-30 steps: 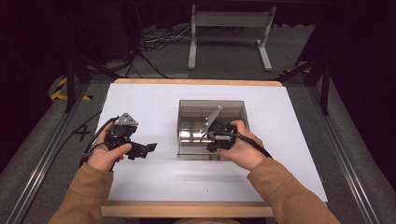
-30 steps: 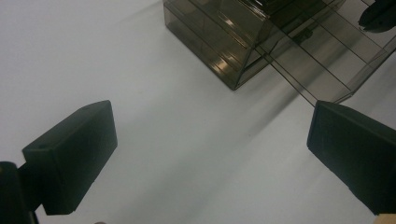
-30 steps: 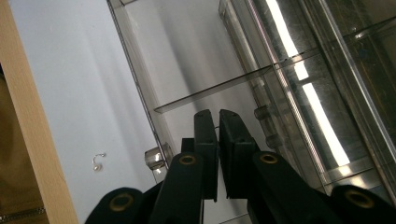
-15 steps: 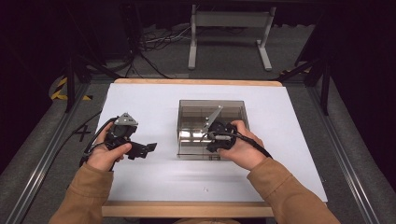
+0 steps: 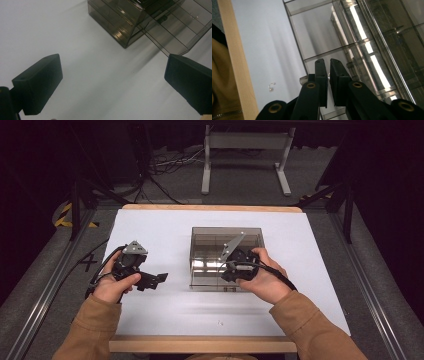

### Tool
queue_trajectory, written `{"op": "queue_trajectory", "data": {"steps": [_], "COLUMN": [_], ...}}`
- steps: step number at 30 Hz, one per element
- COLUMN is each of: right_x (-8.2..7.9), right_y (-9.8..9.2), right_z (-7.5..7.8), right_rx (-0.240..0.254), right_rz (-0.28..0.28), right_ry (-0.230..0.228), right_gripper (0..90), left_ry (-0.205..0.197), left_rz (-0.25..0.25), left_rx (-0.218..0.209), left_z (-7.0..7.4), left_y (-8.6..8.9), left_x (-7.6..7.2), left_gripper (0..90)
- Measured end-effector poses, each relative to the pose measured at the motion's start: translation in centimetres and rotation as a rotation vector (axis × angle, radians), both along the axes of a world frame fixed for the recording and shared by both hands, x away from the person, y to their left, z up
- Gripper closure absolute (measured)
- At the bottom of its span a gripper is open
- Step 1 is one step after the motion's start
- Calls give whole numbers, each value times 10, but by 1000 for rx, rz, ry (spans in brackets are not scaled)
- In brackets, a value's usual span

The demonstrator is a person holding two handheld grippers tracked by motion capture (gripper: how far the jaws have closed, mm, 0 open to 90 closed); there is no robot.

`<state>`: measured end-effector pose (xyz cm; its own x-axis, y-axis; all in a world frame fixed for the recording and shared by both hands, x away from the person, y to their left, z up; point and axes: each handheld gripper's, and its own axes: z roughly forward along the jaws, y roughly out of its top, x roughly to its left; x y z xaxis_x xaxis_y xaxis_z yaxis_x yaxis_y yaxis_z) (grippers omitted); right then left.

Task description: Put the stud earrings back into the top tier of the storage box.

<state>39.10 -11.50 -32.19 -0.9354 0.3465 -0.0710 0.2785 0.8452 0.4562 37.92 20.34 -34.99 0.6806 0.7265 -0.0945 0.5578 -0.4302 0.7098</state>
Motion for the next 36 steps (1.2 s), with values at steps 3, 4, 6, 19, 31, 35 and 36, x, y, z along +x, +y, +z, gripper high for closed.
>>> {"op": "queue_trajectory", "data": {"steps": [3,4,6,19,31,35,36], "right_x": [-5,-8,-12,-29,-37,-40,-40], "right_y": [-1,-1,-1,-4,-4,-3,-2], "right_z": [3,4,6,11,8,5,5], "right_rx": [17,24,35,62,73,73,71], "right_rz": [22,32,47,109,158,171,172], "right_ry": [-2,3,-2,0,6,10,12], "right_gripper": [841,840,838,825,822,819,817], "left_ry": [2,2,3,2,0,1,-1], "left_rz": [0,1,2,1,1,2,0], "left_rx": [-1,-1,-1,1,0,0,1], "left_z": [0,0,0,0,0,0,0], "left_y": [0,0,0,0,0,0,0], "left_x": [0,0,0,0,-1,-1,0], "left_gripper": [22,22,22,22,22,22,22]}}
